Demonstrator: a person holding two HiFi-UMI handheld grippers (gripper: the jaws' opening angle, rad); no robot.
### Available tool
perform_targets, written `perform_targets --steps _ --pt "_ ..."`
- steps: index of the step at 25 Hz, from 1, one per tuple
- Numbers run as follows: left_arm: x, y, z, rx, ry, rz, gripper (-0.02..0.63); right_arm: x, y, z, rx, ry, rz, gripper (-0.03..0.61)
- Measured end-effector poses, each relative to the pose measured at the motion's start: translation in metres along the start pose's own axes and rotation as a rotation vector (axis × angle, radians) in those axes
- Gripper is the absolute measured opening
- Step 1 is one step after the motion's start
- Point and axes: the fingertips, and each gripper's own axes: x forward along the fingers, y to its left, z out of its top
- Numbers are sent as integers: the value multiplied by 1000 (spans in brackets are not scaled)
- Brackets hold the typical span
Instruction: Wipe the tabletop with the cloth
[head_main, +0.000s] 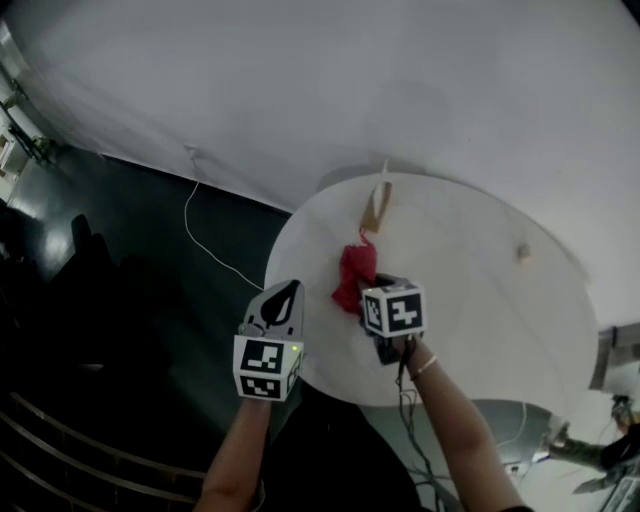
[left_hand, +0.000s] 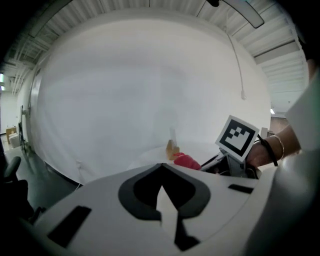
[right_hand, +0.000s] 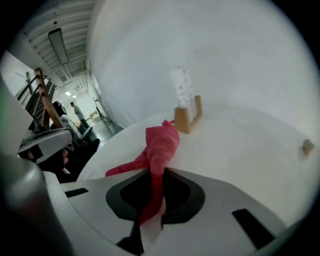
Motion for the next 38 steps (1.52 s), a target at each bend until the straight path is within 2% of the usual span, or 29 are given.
perform_targets --steps 6,11,13,15,19,23,28,30,34,38 --pt "32 -54 11 39 -2 -125 2 -39 -95 -35 121 0 -150 46" --pt "47 -93 18 66 -1 -198 2 -77 -168 -69 203 7 -282 46" --pt "48 -104 21 74 -7 -217 2 -92 -188 -80 230 10 -327 45" --pt "48 -108 25 78 -14 -225 2 -105 -193 -85 275 -11 -320 45" --pt "39 -102 26 73 -27 -203 2 -118 -143 -61 278 -92 -176 45" --pt "17 -75 20 48 -35 -138 2 -98 -36 -21 187 -125 55 44" --pt "-28 -15 6 0 -46 32 2 -67 110 6 52 -114 351 46" --pt "-50 10 -5 -25 -40 99 2 -54 156 3 14 -86 431 44" --pt "-89 45 -29 -66 -14 195 2 -26 206 -20 -73 3 454 44" --pt "-103 54 -41 -89 -1 219 2 -9 202 -40 -108 63 389 45"
